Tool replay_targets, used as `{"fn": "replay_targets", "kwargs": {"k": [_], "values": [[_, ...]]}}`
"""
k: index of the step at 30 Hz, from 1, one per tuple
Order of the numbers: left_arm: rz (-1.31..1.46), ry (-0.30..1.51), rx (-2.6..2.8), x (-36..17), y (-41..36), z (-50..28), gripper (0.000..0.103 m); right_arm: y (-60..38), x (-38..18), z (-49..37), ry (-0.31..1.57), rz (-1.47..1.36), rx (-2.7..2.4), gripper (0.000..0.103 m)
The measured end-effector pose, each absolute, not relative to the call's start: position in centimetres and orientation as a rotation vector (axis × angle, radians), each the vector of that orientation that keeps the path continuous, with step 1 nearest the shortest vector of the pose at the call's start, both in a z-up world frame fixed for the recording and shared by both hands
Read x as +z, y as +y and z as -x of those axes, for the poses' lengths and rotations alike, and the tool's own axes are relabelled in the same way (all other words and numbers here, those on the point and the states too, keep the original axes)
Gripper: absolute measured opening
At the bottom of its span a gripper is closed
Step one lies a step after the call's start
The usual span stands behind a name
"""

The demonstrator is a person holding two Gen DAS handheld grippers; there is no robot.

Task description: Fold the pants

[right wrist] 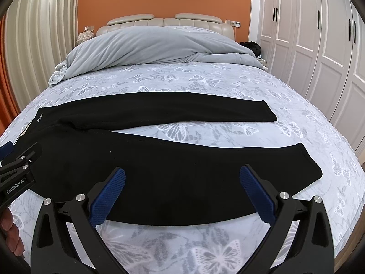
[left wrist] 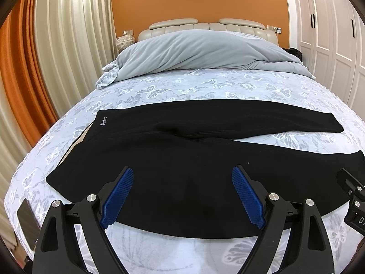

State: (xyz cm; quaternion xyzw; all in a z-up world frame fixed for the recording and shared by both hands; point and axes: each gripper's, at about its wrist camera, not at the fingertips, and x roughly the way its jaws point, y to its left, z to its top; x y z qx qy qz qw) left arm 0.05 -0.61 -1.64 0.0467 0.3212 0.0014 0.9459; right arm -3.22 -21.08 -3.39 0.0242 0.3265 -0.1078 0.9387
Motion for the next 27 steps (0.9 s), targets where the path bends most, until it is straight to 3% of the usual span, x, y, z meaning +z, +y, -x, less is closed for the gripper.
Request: {"fn": "replay_targets", "kwargs": {"k": [27], "values": [[-0.094, 0.661, -0.007, -1.83, -0.32, 0.35, 0.086, -21.14, -3.64, 3.09, 0.673, -0.063, -0.209, 0.098]]}}
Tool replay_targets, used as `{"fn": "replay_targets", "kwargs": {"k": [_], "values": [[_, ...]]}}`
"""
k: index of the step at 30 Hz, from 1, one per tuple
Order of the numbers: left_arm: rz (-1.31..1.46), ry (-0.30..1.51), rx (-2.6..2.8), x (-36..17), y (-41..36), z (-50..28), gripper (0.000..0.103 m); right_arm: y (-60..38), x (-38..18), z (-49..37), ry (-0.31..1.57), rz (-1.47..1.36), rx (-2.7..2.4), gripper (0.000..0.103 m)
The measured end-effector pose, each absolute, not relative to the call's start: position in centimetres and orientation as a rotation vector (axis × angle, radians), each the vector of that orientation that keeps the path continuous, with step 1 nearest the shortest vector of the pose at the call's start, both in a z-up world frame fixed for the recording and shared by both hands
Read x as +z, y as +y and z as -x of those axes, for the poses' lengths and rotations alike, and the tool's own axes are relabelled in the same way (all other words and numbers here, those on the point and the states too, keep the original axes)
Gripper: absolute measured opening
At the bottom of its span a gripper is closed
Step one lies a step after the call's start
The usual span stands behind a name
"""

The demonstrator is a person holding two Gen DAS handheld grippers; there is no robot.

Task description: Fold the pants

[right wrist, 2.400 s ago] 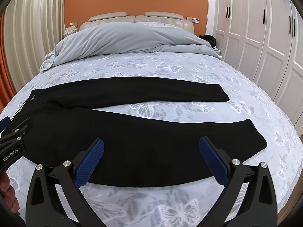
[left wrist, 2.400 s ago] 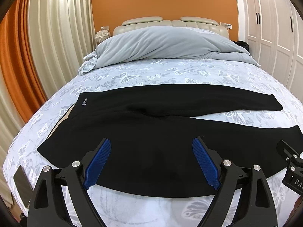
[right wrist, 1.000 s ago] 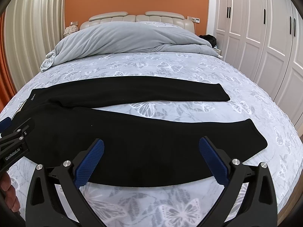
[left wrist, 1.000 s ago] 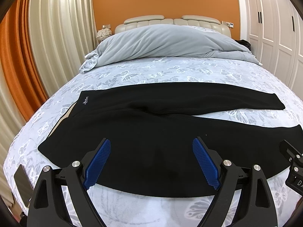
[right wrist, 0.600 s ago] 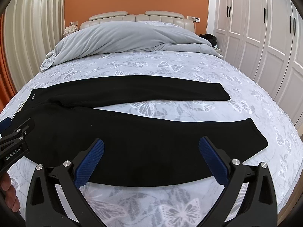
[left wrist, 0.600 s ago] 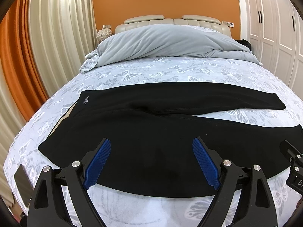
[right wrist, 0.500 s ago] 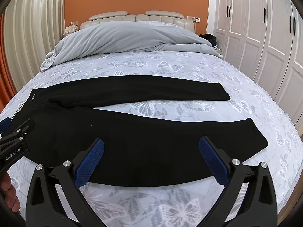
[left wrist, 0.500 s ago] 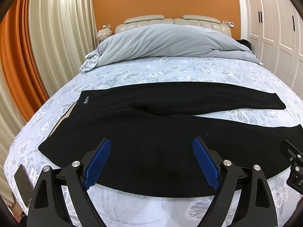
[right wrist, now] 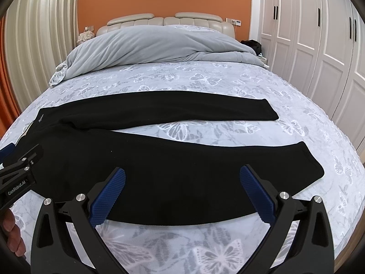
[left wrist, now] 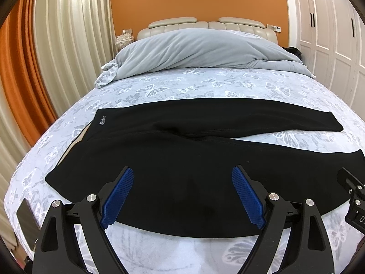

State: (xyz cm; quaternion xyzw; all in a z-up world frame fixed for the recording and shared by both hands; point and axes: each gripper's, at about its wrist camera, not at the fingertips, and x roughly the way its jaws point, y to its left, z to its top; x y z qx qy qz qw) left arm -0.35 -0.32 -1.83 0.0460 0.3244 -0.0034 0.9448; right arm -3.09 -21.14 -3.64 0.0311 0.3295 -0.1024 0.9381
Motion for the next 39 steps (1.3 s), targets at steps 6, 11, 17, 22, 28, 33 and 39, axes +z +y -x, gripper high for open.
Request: {"fn": "replay_targets", "kwargs": {"k": [6, 11, 17, 22, 28, 33, 39], "values": [[-0.105, 0.658, -0.005, -1.7, -0.5, 0.1, 0.086, -21.2, -3.8, 3.1, 0.672, -0.065, -0.210, 0.098], [-0.106, 0.660, -0.003, -1.7, -0.5, 0.0, 0.086, -21.2, -3.8, 3.0, 0.674, -0.065, -0.209, 0.098], [-0.099, 0.665, 0.000, -1.5, -0.4, -0.1, 0.086, -21.5, -3.8, 3.0, 0.673, -0.070, -0.212, 0.098], [-0.097, 0.669, 0.003, -1.5, -0.4, -0.3, 0.086, -22.4, -3.9, 2.5, 0.689, -0.103, -0.222, 0.098], [-0.101, 0.679, -0.001, -1.7, -0.5, -0.6, 0.086, -23.4, -4.2, 1.9, 0.717, -0.127, -0.231, 0.098], [-0.106, 0.692, -0.007, -2.2, -0.6, -1.3, 0.086, -24.9, -4.2, 0.9, 0.737, -0.136, -0.245, 0.098], [-0.120, 0.697, -0.009, -2.8, -0.9, -2.0, 0.086, -27.2, -4.6, -0.3, 0.775, -0.186, -0.258, 0.098]]}}
